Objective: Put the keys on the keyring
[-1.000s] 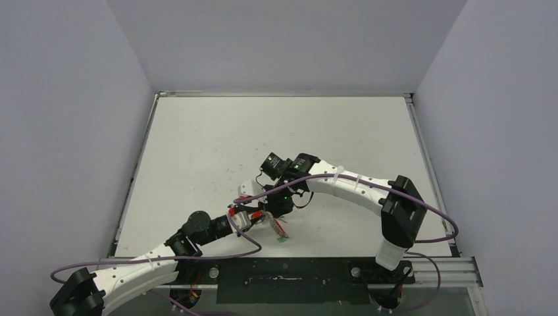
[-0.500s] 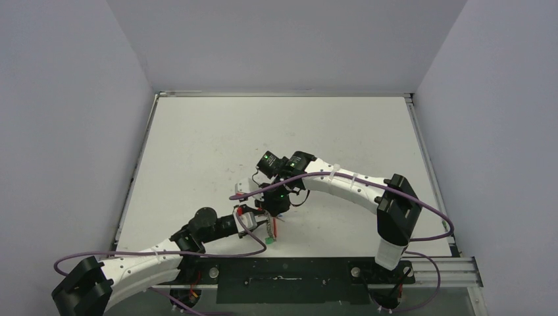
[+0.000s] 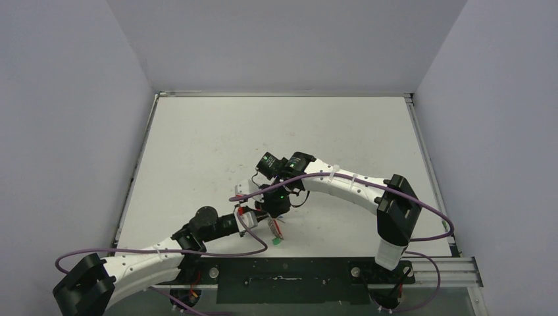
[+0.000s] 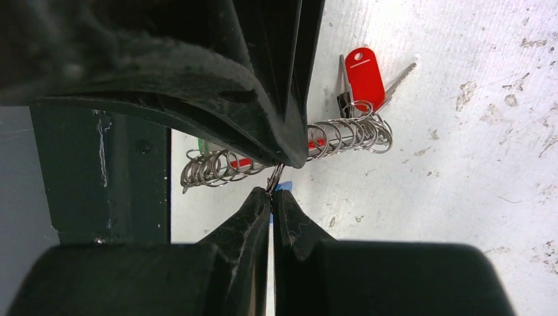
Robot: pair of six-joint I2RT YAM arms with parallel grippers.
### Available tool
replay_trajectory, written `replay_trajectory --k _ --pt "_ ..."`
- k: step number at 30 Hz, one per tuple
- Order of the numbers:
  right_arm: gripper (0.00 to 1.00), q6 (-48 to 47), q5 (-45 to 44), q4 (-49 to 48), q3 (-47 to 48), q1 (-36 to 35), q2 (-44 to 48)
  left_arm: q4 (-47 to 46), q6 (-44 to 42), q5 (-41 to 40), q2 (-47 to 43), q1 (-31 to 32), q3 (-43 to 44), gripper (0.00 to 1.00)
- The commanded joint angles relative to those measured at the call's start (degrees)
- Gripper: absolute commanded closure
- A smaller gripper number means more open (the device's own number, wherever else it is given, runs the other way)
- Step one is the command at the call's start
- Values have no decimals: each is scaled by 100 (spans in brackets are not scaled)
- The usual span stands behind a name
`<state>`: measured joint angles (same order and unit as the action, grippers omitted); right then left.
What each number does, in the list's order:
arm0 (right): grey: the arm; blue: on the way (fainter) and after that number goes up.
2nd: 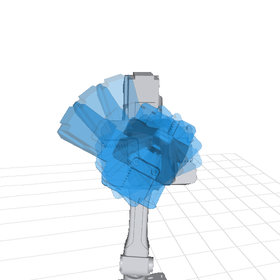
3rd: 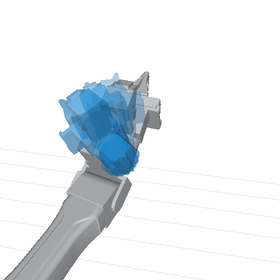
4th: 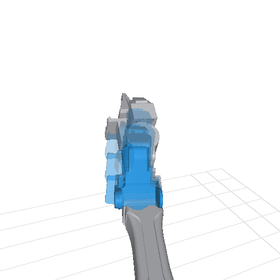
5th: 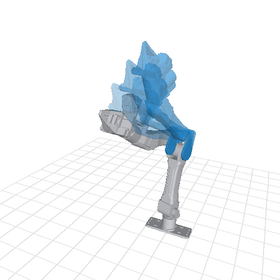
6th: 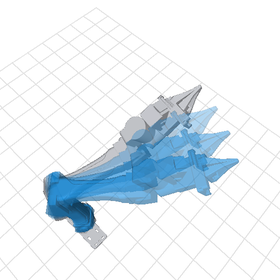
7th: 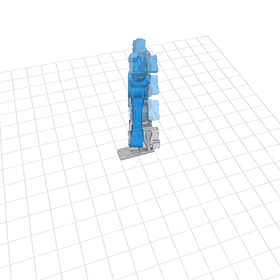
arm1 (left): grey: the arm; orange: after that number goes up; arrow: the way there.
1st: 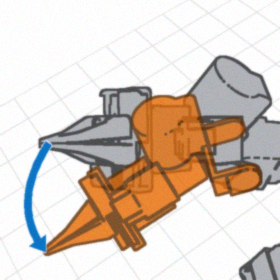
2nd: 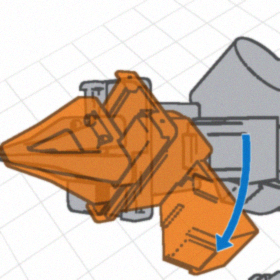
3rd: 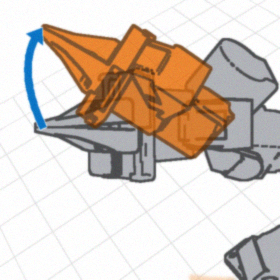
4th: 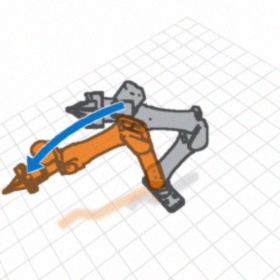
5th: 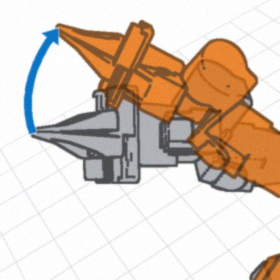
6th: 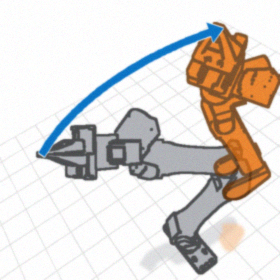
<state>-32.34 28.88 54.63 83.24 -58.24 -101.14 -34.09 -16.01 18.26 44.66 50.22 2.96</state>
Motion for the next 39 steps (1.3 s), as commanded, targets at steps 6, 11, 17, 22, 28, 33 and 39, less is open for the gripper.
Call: replay_trajectory --k 6,11,17,22,28,33,39 --pt "100 26 53 -150 171 -52 -28 -557 -87 256 213 23 314 90" --pt "100 26 76 -191 129 -49 -28 -682 -117 273 366 44 353 84" --pt "100 35 82 -229 84 -47 -29 -775 -94 309 547 65 410 99" --pt "100 35 106 -294 -19 -19 -32 -644 -22 318 495 67 417 100" --pt "100 81 347 -504 -220 174 62 -726 127 237 234 68 213 100" --pt "100 118 791 -950 -619 420 318 -896 371 39 -3 72 32 100" --pt "87 122 1184 -1539 -1178 587 622 -1049 526 -49 -195 68 -128 100"
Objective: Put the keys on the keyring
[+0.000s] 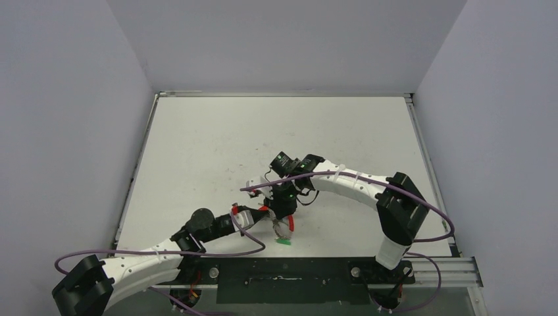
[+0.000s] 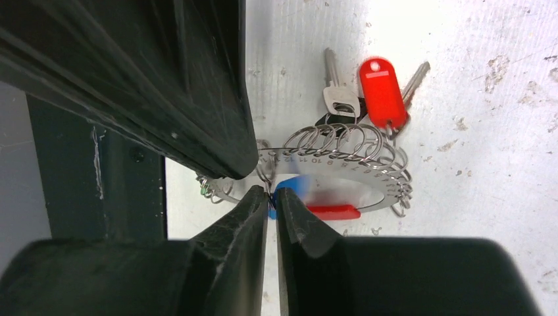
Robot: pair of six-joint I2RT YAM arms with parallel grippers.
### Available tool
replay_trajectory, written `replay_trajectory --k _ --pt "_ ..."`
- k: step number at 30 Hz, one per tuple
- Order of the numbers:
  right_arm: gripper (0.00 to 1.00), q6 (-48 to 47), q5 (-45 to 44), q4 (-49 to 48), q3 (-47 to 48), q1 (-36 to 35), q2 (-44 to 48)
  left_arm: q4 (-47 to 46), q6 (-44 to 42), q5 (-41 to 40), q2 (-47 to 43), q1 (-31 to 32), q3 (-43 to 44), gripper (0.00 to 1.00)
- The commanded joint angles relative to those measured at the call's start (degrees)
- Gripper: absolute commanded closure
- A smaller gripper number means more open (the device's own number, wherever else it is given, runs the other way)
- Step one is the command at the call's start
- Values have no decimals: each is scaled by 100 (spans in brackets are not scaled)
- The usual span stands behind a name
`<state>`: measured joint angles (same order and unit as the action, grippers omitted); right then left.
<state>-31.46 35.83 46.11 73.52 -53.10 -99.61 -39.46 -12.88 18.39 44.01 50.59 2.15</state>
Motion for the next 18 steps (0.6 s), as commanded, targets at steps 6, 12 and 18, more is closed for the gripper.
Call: replay_trajectory --k 6,12,18 --pt "78 44 657 -1121 -569 201 757 -501 234 -77 -174 38 -75 100" --pt "78 109 601 -1375 -747 284 845 -125 189 -101 -134 39 6 100" --pt "72 345 384 -1809 -1160 419 921 145 418 -306 111 32 -4 93"
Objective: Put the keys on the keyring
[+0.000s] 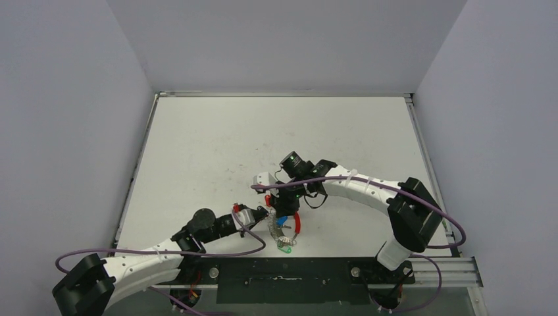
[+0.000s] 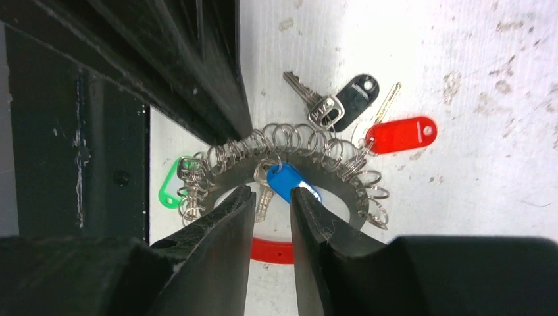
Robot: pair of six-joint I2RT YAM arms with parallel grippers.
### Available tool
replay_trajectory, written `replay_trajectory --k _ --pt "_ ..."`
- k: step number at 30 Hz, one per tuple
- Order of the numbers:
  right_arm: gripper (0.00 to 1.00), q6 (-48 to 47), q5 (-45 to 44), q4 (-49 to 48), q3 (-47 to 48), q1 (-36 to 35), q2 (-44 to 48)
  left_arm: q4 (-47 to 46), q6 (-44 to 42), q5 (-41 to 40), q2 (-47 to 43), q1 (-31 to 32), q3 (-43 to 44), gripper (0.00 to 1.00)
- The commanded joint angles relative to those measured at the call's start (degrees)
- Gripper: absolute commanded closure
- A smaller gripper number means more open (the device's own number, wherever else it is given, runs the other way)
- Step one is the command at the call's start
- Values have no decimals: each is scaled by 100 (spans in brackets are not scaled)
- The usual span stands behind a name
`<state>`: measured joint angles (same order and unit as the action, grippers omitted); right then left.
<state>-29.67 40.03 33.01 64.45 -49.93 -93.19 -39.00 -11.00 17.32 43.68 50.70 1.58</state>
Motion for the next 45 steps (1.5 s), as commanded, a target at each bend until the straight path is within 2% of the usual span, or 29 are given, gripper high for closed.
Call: replay_trajectory --k 1,9,15,26,31,35,39,45 --pt "71 200 -59 -586 -338 126 297 115 288 -252 216 21 60 91" --pt "67 477 106 -1567 -962 176 294 230 690 -459 974 19 372 88" --pt "66 502 319 -2041 -1098 142 102 96 1207 -284 1586 -47 540 77" --pt "71 414 416 -2030 -851 53 -587 -87 2105 380 2055 -649 574 65" --pt "72 427 374 -2153 -986 35 -671 -256 2057 661 2229 -778 543 60" --pt "88 376 448 -2073 -968 19 -773 -509 1830 827 2418 -791 490 59" --pt "97 349 462 -2030 -969 10 -788 -768 1527 1070 2652 -795 468 62" --pt "100 313 452 -1965 -989 10 -768 -1282 1457 1108 2971 -790 495 66"
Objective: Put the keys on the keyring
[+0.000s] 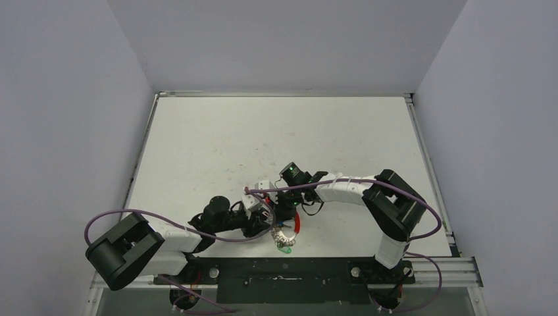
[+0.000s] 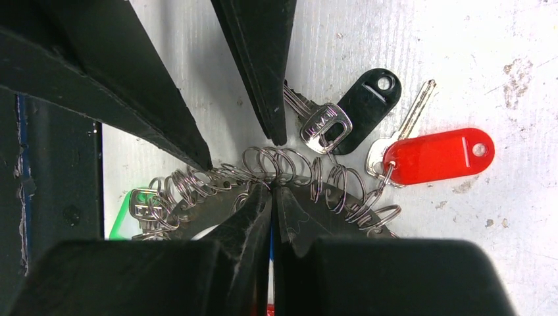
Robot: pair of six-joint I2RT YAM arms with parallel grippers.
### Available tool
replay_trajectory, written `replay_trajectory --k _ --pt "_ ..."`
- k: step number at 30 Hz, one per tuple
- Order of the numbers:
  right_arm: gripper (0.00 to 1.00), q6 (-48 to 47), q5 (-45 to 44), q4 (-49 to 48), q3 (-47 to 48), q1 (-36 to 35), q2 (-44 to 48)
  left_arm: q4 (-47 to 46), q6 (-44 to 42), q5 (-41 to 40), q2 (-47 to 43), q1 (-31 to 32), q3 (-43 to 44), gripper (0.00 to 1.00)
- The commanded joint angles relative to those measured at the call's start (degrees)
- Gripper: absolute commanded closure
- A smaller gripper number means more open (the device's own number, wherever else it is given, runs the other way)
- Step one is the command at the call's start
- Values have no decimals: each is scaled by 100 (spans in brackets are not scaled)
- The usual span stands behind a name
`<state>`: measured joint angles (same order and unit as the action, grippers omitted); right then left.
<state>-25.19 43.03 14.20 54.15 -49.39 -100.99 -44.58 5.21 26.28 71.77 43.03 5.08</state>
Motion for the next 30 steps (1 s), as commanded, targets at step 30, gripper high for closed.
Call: replay_trajectory --k 30 --pt "100 -15 171 -119 64 -45 -6 404 1297 -767 357 63 907 76"
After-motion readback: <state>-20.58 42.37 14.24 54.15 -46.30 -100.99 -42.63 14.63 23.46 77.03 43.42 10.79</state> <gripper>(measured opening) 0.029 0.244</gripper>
